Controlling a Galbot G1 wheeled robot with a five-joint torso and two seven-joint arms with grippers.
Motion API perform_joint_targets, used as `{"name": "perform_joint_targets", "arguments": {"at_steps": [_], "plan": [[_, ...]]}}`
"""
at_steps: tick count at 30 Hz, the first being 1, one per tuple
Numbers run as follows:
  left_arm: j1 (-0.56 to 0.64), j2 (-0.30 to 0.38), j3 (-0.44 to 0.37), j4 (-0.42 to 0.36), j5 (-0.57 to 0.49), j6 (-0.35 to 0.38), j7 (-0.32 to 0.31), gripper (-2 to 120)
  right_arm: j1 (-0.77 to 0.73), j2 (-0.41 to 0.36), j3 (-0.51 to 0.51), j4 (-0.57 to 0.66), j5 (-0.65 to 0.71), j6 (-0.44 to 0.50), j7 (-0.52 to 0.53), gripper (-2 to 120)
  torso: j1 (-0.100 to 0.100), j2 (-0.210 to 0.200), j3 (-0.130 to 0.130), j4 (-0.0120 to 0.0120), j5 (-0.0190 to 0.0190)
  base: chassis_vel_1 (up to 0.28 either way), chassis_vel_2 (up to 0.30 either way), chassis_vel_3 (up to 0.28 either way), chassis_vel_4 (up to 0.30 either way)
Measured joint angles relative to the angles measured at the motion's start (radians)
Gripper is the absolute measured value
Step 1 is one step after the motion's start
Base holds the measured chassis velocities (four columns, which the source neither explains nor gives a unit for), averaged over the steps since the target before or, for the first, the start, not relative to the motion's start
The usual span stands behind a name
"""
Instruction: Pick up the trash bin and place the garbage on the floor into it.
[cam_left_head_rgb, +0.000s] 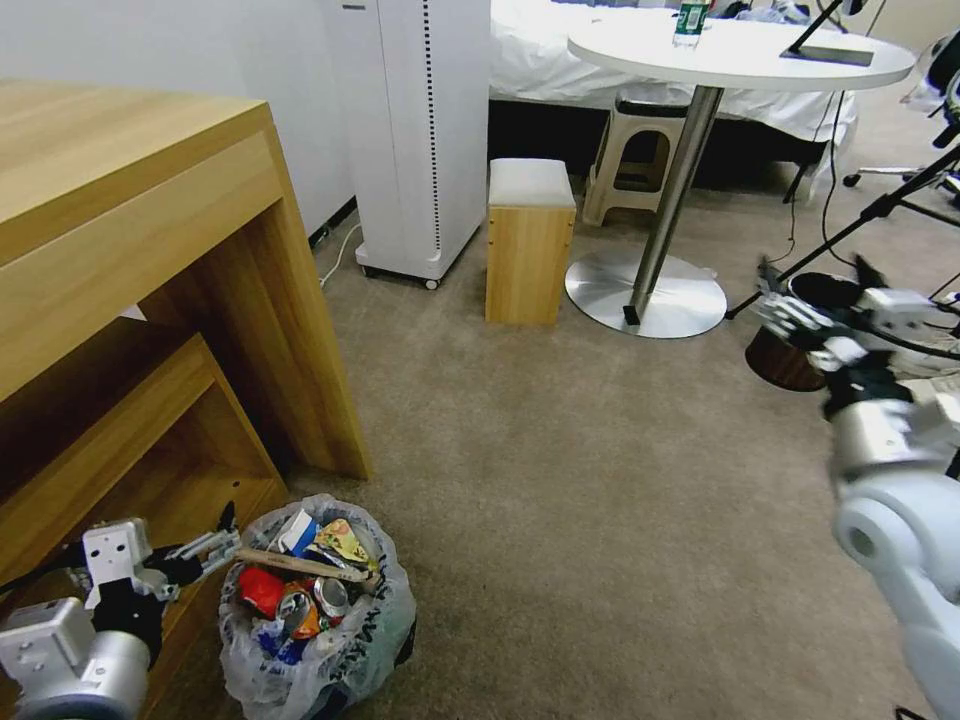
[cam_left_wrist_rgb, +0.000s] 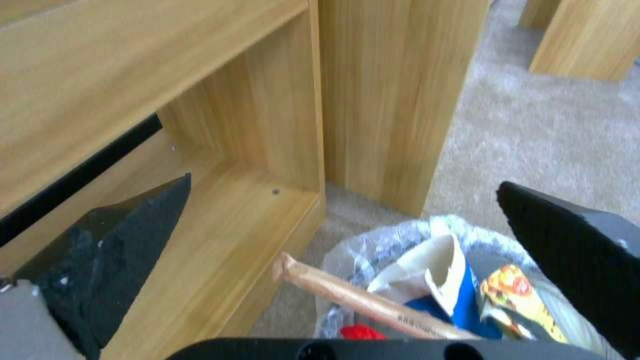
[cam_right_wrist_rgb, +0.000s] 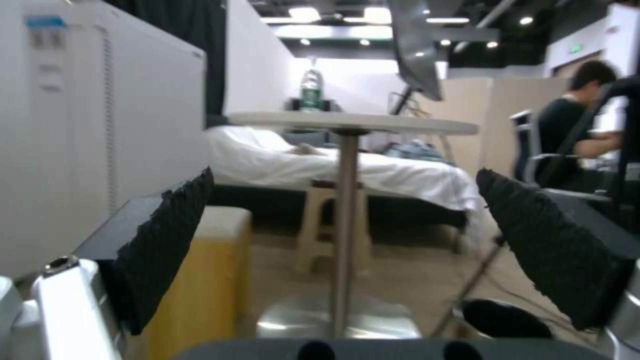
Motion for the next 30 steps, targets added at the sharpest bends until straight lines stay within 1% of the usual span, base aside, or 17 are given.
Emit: {"name": "perform_joint_targets", "arguments": {"at_steps": [4,6,8,10,11,14,15,16,18,19,22,23,25,26,27,29,30], "plan": [[0.009,0.003,0.009,0.0,0.015,-0.001,0.007,107,-0.06,0.027,0.005,0.013,-0.045,0.014,0.013,100,0.0,0.0,0.0,0.0,0.0003,0.0,0.0,0.0,0.0],[0.008,0.005,0.017,0.0,0.021,-0.007,0.009,101,-0.103,0.055,-0.025,0.015,-0.077,0.02,0.032,100,0.0,0.0,0.0,-0.0002,0.0002,0.0,0.0,0.0,0.0],[0.007,0.005,0.019,0.0,0.023,-0.011,0.009,101,-0.109,0.062,-0.034,0.01,-0.085,0.022,0.037,100,0.0,0.0,0.0,-0.0002,0.0003,0.0,0.0,0.0,0.0],[-0.01,-0.005,0.026,0.002,0.059,-0.041,-0.009,100,-0.125,0.103,-0.089,-0.045,-0.138,0.057,0.053,100,0.0,0.0,0.0,0.0001,0.0006,0.0,0.0,0.0,0.0],[-0.01,-0.005,0.026,0.002,0.059,-0.041,-0.009,100,-0.125,0.103,-0.089,-0.045,-0.138,0.057,0.053,100,0.0,0.0,0.0,0.0001,0.0006,0.0,0.0,0.0,0.0],[-0.024,-0.031,0.034,0.024,0.105,-0.073,-0.031,100,-0.128,0.144,-0.129,-0.068,-0.158,0.069,0.055,100,0.0,0.0,0.0,0.0001,0.0002,0.0,0.0,0.0,0.0],[-0.024,-0.031,0.034,0.024,0.105,-0.073,-0.031,100,-0.128,0.144,-0.129,-0.068,-0.158,0.069,0.055,100,0.0,0.0,0.0,0.0001,0.0002,0.0,0.0,0.0,0.0],[-0.027,-0.035,0.035,0.041,0.114,-0.101,-0.03,100,-0.124,0.157,-0.14,-0.073,-0.166,0.072,0.053,100,0.0,0.0,0.0,0.0001,0.0002,0.0,0.0,0.0,0.0],[-0.038,-0.041,0.038,0.081,0.121,-0.171,-0.001,100,-0.112,0.182,-0.166,-0.09,-0.179,0.09,0.042,100,0.0,0.0,0.0,0.0002,0.0001,0.0,0.0,0.0,0.0],[-0.038,-0.041,0.038,0.081,0.121,-0.171,-0.001,100,-0.112,0.182,-0.166,-0.09,-0.179,0.09,0.042,100,0.0,0.0,0.0,0.0002,0.0001,0.0,0.0,0.0,0.0],[-0.077,-0.046,0.042,0.149,0.087,-0.253,0.059,100,-0.098,0.212,-0.203,-0.133,-0.196,0.125,0.016,100,0.0,0.0,0.0,0.0001,0.0002,0.0,0.0,0.0,0.0],[-0.077,-0.046,0.042,0.149,0.087,-0.253,0.059,100,-0.098,0.212,-0.203,-0.133,-0.196,0.125,0.016,100,0.0,0.0,0.0,0.0001,0.0002,0.0,0.0,0.0,0.0],[-0.108,-0.04,0.042,0.224,0.088,-0.31,0.12,100,-0.092,0.231,-0.221,-0.17,-0.217,0.15,0.003,100,0.0,0.0,0.0,0.0,0.0001,0.0,0.0,0.0,0.0],[-0.108,-0.04,0.042,0.224,0.088,-0.31,0.12,100,-0.092,0.231,-0.221,-0.17,-0.217,0.15,0.003,100,0.0,0.0,0.0,0.0,0.0001,0.0,0.0,0.0,0.0],[-0.121,-0.035,0.043,0.263,0.082,-0.328,0.148,100,-0.092,0.237,-0.229,-0.18,-0.219,0.154,0.0,100,0.0,0.0,0.0,0.0,0.0001,0.0,0.0,0.0,0.0],[-0.136,-0.027,0.046,0.299,0.075,-0.343,0.171,100,-0.092,0.243,-0.236,-0.187,-0.218,0.155,-0.002,100,0.0,0.0,0.0,0.0001,0.0,0.0,0.0,0.0,0.0],[-0.136,-0.027,0.046,0.299,0.075,-0.343,0.171,100,-0.092,0.243,-0.236,-0.187,-0.218,0.155,-0.002,100,0.0,0.0,0.0,0.0001,0.0,0.0,0.0,0.0,0.0]]}}
